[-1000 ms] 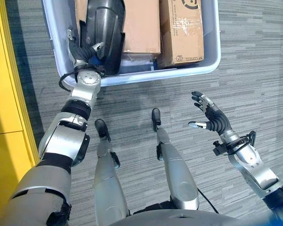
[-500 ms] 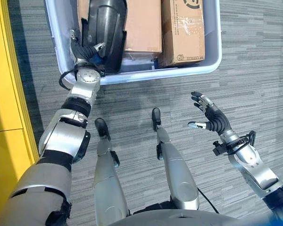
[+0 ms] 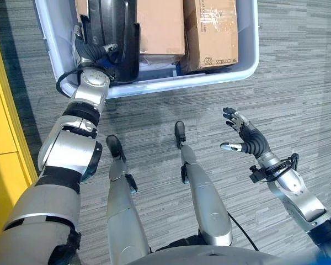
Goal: Move parts from the plastic box to the shelf.
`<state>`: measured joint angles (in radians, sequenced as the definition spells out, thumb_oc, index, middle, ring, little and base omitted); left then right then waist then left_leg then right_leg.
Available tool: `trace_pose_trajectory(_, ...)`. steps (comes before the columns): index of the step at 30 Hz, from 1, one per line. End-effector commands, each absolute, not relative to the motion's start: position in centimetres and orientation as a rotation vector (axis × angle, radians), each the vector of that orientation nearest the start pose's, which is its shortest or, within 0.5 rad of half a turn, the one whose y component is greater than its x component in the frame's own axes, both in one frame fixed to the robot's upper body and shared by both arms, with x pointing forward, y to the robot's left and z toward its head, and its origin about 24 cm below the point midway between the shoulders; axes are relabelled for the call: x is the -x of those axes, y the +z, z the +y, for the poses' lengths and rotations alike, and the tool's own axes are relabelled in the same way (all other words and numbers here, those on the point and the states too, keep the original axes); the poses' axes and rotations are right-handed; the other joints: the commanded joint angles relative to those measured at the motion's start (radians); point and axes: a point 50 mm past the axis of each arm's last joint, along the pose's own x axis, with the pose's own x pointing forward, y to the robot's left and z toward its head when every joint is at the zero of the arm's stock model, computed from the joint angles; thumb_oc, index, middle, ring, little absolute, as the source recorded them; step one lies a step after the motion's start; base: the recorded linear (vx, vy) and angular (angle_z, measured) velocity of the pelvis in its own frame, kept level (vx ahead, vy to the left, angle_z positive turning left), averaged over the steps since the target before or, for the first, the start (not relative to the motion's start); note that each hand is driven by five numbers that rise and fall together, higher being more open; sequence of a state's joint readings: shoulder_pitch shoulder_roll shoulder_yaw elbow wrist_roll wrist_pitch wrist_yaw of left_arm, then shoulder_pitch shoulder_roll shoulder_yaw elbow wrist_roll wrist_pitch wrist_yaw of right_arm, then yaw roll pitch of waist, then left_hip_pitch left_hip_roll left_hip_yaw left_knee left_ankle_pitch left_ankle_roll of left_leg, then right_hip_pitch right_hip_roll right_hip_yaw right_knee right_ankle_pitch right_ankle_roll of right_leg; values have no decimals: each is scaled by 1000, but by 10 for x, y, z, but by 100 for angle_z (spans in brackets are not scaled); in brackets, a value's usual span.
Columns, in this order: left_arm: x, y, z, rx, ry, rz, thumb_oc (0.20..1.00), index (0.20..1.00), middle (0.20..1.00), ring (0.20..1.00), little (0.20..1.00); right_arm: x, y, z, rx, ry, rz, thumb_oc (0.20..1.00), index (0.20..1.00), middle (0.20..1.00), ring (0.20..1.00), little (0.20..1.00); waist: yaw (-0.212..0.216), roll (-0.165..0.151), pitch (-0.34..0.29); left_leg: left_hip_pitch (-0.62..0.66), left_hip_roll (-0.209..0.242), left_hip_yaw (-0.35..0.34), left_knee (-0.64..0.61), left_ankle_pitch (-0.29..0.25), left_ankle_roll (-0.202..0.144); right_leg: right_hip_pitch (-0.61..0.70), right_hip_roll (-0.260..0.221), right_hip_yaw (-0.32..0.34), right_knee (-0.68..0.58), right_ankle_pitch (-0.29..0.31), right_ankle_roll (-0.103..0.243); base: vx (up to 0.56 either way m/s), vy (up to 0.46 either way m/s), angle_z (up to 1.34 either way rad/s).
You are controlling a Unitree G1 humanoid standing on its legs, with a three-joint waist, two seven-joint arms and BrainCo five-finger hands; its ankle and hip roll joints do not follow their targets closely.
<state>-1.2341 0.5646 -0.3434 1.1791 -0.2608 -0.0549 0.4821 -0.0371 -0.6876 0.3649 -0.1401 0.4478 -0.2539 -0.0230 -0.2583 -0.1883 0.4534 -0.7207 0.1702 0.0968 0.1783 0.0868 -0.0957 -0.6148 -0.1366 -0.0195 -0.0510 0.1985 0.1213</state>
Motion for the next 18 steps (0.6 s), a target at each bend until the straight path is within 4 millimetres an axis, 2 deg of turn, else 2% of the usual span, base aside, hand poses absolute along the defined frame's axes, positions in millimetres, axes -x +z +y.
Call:
trace_pose_trajectory(1, -393, 200, 301, -451, 715, -46, 200, 200, 200, 200, 200, -239, 109, -185, 167, 370, -282, 1000, 1000, 1000, 1000, 1000, 12, -29, 32, 13, 22, -47, 68, -89, -8, 22, -84, 32, 162, -97, 61, 0, 0, 0)
trace_pose_trajectory(10, -387, 183, 309, -420, 730, 0, 200, 200, 200, 200, 200, -235, 106, -185, 166, 382, -271, 1000, 1000, 1000, 1000, 1000, 13, -25, 22, 1, 22, -47, 75, -97, -5, 11, -82, 33, 172, -105, 58, 0, 0, 0)
trace_pose_trajectory(18, -383, 178, 316, -435, 744, 17, 200, 200, 200, 200, 200, -235, 107, -187, 172, 385, -267, 1000, 1000, 1000, 1000, 1000, 20, -17, 14, 15, 21, -48, 81, -99, -5, 18, -82, 33, 183, -112, 57, 0, 0, 0)
